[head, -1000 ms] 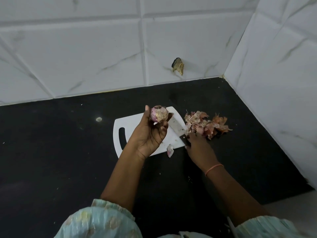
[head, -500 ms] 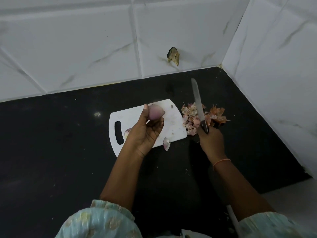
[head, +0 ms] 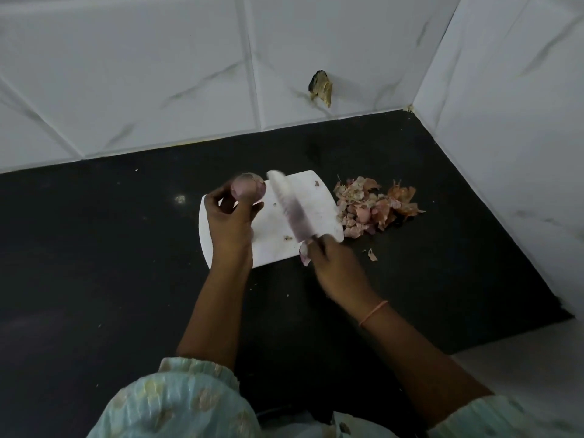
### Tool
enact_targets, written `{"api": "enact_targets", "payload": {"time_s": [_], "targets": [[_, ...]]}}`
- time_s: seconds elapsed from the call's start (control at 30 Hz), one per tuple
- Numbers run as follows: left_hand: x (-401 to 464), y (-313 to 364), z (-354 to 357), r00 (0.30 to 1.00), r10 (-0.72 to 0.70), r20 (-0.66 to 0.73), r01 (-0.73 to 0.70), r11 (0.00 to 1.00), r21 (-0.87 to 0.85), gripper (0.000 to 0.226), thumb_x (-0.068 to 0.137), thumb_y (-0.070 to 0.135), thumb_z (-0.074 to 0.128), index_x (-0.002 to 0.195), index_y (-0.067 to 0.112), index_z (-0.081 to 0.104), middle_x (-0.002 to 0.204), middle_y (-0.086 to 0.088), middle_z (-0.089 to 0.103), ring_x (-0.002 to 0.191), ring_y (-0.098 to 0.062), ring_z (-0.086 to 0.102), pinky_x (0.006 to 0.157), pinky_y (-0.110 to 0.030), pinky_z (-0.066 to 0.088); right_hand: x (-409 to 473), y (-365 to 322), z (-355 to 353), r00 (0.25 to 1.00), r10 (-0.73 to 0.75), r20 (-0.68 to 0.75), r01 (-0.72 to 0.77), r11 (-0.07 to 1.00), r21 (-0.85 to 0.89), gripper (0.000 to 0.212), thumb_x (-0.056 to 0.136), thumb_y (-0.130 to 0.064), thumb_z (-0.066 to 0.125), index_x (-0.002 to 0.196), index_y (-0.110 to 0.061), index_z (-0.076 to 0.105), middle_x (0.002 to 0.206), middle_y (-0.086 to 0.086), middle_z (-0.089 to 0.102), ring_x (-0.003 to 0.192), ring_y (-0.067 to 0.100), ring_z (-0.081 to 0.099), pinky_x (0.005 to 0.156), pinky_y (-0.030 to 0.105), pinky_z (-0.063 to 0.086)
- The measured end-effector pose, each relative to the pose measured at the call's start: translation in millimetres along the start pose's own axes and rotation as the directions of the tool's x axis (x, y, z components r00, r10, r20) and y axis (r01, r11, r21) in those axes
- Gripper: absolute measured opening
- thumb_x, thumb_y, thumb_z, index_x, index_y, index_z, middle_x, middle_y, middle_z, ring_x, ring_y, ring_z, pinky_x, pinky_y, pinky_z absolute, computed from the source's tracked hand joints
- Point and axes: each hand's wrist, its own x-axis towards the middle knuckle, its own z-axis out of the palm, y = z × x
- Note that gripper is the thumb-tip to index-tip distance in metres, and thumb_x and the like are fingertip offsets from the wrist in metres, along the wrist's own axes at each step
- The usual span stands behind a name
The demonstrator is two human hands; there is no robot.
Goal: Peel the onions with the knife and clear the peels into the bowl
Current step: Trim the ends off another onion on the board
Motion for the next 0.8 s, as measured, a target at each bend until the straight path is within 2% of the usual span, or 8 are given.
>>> {"api": "enact_targets", "payload": {"time_s": [0.1, 0.17, 0.3, 0.47, 0.57, 0.63, 0.7, 0.8], "targets": [[5.1, -12.7, -4.7, 0.999, 0.028, -0.043, -0.028, 1.000, 0.003, 0.041, 0.085, 0.018, 0.078, 0.116, 0.020, 0.052, 0.122, -0.002, 0.063, 0.114, -0.024, 0.066, 0.085, -0.027, 0.056, -11.8, 0.2, 32.0, 0.999, 0.004, 0.042, 0.004, 0.980, -0.201, 0.036, 0.104, -0.041, 0.038, 0.125, -0.016, 0.052, 0.095, 0.006, 0.067, 0.087, 0.023, 0.066, 0.069, 0.035, 0.050], [9.7, -21.8, -6.7, 0.998, 0.017, -0.067, -0.016, 1.000, 0.018, 0.041, 0.083, 0.020, 0.080, 0.114, 0.020, 0.054, 0.122, -0.001, 0.062, 0.116, -0.024, 0.065, 0.087, -0.029, 0.057, -15.7, 7.7, 39.9, 1.000, -0.003, 0.018, 0.009, 0.943, -0.333, 0.044, 0.104, -0.041, 0.035, 0.140, -0.017, 0.042, 0.098, 0.008, 0.068, 0.091, 0.025, 0.066, 0.067, 0.033, 0.045], [15.2, -30.4, -8.5, 0.996, -0.030, -0.086, 0.029, 1.000, -0.003, 0.052, 0.073, 0.031, 0.086, 0.114, 0.017, 0.057, 0.124, -0.004, 0.063, 0.112, -0.023, 0.068, 0.086, -0.031, 0.058, -11.5, 27.0, 28.3, 0.996, -0.071, -0.044, 0.038, 0.855, -0.518, 0.037, 0.103, -0.046, 0.032, 0.119, -0.017, 0.049, 0.092, 0.005, 0.069, 0.081, 0.025, 0.067, 0.060, 0.032, 0.041], [18.8, -31.6, -8.6, 0.996, -0.082, -0.042, 0.080, 0.995, -0.055, 0.044, 0.088, 0.015, 0.074, 0.125, 0.011, 0.052, 0.129, -0.009, 0.060, 0.111, -0.025, 0.068, 0.081, -0.026, 0.058, 7.5, 53.0, -20.2, 0.975, -0.006, -0.223, -0.113, 0.849, -0.517, 0.037, 0.102, -0.045, 0.035, 0.125, -0.020, 0.050, 0.092, 0.005, 0.067, 0.083, 0.024, 0.066, 0.067, 0.037, 0.053], [19.4, -31.3, -8.8, 0.995, -0.091, -0.027, 0.089, 0.994, -0.060, 0.047, 0.088, 0.014, 0.074, 0.128, 0.010, 0.051, 0.129, -0.009, 0.060, 0.111, -0.025, 0.068, 0.080, -0.025, 0.059, 15.3, 55.8, -33.7, 0.944, -0.035, -0.329, -0.131, 0.872, -0.471, 0.032, 0.102, -0.041, 0.038, 0.114, -0.016, 0.054, 0.086, 0.004, 0.064, 0.075, 0.022, 0.063, 0.064, 0.036, 0.052], [19.4, -31.5, -9.0, 0.995, -0.094, -0.014, 0.093, 0.994, -0.055, 0.048, 0.088, 0.014, 0.074, 0.129, 0.008, 0.051, 0.129, -0.010, 0.061, 0.111, -0.025, 0.068, 0.081, -0.027, 0.059, 19.1, 43.7, -26.8, 0.941, -0.149, -0.302, -0.011, 0.882, -0.470, 0.031, 0.102, -0.041, 0.039, 0.108, -0.015, 0.055, 0.085, 0.003, 0.064, 0.075, 0.021, 0.063, 0.062, 0.034, 0.050], [20.1, -33.8, -9.9, 0.996, -0.090, 0.007, 0.090, 0.994, -0.066, 0.045, 0.088, 0.013, 0.074, 0.126, 0.007, 0.051, 0.128, -0.011, 0.061, 0.111, -0.027, 0.068, 0.083, -0.031, 0.059, 22.9, 25.7, -11.7, 0.956, -0.218, -0.196, 0.101, 0.872, -0.479, 0.029, 0.103, -0.040, 0.039, 0.108, -0.016, 0.055, 0.081, 0.001, 0.063, 0.074, 0.020, 0.062, 0.060, 0.033, 0.047], [19.1, -33.3, -11.1, 0.995, -0.089, 0.036, 0.090, 0.996, -0.023, 0.045, 0.086, 0.013, 0.076, 0.123, 0.009, 0.051, 0.125, -0.010, 0.063, 0.112, -0.026, 0.068, 0.083, -0.031, 0.059, 28.4, 6.3, 11.0, 0.980, -0.199, -0.008, 0.166, 0.838, -0.520, 0.030, 0.103, -0.042, 0.037, 0.107, -0.016, 0.052, 0.083, 0.002, 0.062, 0.076, 0.022, 0.063, 0.058, 0.031, 0.039]]}}
